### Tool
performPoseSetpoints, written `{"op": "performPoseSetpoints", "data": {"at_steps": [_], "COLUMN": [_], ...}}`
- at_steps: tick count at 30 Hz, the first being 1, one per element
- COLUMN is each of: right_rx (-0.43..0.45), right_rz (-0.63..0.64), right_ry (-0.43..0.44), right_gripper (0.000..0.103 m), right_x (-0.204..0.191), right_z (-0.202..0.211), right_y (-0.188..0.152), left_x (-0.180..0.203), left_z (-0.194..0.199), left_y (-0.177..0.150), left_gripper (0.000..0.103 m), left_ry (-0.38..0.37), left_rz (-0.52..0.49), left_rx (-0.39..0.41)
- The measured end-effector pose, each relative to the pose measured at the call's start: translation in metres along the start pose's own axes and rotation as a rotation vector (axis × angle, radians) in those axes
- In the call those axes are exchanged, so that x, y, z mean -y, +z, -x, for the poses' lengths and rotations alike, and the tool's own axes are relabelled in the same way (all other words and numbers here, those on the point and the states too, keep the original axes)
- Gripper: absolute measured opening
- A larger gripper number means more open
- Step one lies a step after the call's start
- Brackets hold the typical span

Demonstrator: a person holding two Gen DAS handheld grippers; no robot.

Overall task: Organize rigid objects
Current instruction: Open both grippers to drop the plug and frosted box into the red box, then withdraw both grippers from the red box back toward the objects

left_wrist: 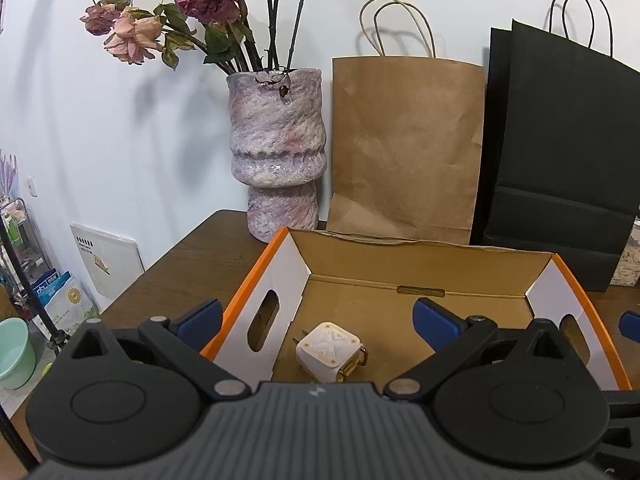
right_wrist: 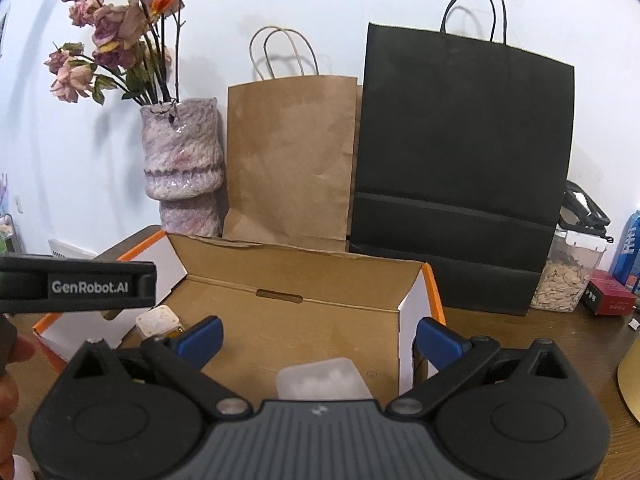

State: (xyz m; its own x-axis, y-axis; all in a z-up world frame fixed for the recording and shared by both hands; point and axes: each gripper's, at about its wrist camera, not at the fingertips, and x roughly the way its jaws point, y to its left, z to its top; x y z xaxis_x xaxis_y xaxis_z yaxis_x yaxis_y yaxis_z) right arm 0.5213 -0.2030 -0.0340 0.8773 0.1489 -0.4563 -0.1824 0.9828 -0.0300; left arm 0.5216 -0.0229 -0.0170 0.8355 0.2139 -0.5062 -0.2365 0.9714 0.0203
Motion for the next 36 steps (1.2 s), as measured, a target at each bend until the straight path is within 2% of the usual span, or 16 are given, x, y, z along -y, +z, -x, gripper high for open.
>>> {"op": "performPoseSetpoints", "data": {"at_steps": [11,36], "right_rx": [0.022,0.062], "right_rz": [0.000,0.020], "right_ry": [-0.003,0.023], "right_gripper": [0.103,0.103], "right_x": [0.002,-0.009], "right_z": [0.024,0.109], "right_y": [-0.006,-0.039], "left_x": [-0.009,-0.026], "left_z": [0.027,0.104], "left_y": [-0.007,-0.039], "left_gripper": [0.103,0.103], "left_ry": [-0.021,-0.064], "left_rz": [0.005,-0.015], "left_rx": [0.011,0.025]}}
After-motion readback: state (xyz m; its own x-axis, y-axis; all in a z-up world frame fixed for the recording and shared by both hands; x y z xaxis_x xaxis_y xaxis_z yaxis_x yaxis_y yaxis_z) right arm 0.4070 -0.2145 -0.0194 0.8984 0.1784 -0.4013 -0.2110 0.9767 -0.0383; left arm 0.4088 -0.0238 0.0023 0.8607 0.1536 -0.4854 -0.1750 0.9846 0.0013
